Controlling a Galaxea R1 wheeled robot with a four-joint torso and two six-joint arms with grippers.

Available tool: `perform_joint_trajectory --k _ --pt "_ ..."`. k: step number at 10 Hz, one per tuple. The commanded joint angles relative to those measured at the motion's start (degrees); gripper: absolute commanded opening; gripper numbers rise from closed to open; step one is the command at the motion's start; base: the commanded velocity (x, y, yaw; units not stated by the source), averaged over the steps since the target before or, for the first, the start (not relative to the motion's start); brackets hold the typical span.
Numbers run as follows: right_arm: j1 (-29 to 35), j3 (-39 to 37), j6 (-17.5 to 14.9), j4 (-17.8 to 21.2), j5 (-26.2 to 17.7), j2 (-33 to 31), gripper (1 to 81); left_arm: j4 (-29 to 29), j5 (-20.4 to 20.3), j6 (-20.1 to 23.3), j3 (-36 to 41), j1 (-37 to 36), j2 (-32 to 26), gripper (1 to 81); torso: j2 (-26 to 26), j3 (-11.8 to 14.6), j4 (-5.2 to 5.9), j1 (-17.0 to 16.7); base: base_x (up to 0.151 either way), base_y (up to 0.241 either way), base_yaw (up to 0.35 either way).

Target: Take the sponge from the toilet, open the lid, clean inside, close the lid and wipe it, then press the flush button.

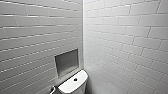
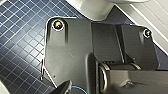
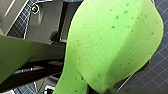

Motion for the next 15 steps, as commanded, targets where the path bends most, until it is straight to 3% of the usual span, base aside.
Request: perform_joint_trajectory --k 1,3,5,7,8,9,12,13,15 --pt "1.38 1.96 -0.31 -0.46 -3.44 -0.69 1.0 0.34 3.4 0.14 0.29 -2.71 -0.51 81.1 0.0 0.02 0.0 0.0 0.0 0.0 0.0" --pt "0.59 9.31 -0.31 -0.8 -2.65 -4.71 1.0 0.43 3.4 0.14 3.6 -2.71 -2.69 81.1 0.0 0.02 0.0 0.0 0.0 0.0 0.0" --pt "0.15 21.86 -0.4 -0.9 -1.86 -11.73 1.0 0.34 3.4 0.14 13.38 -3.67 -8.33 81.1 0.0 0.02 0.0 -0.04 0.0 0.0 0.0" --pt "0.24 28.59 -0.31 -0.81 -1.77 -15.54 1.0 0.17 3.57 -0.04 23.01 -5.69 -14.63 81.1 0.0 0.02 0.0 -0.04 0.0 0.0 0.0" --pt "0.24 29.57 -0.31 -0.81 -1.77 -16.16 1.0 -0.01 4.72 -0.13 26.74 -7.18 -17.21 81.1 0.0 0.02 0.0 -0.04 0.0 0.0 0.0" --pt "0.24 30.01 -0.31 -0.81 -1.77 -16.25 1.0 -0.36 6.82 -0.3 31.48 -9.2 -20.63 81.1 0.0 -3.48 0.0 -0.04 0.0 0.0 0.0" --pt "0.15 30.27 -0.05 -0.72 -1.24 -16.25 1.0 -0.71 11.02 -1.96 44.91 -18.07 -30.11 81.1 0.0 -7.16 0.0 -0.09 0.0 0.0 0.0" --pt "0.24 30.36 -0.05 -0.63 -1.15 -16.25 1.0 -0.62 13.59 -3.46 47.92 -21.23 -32.23 81.1 0.0 -6.05 0.0 -0.09 0.0 0.0 0.0" --pt "0.15 30.36 -0.05 -0.63 -1.15 -16.25 1.0 -0.63 15.43 -6.26 56.86 -27.74 -37.23 81.1 0.05 -6.32 0.0 -0.02 0.0 0.0 0.0"
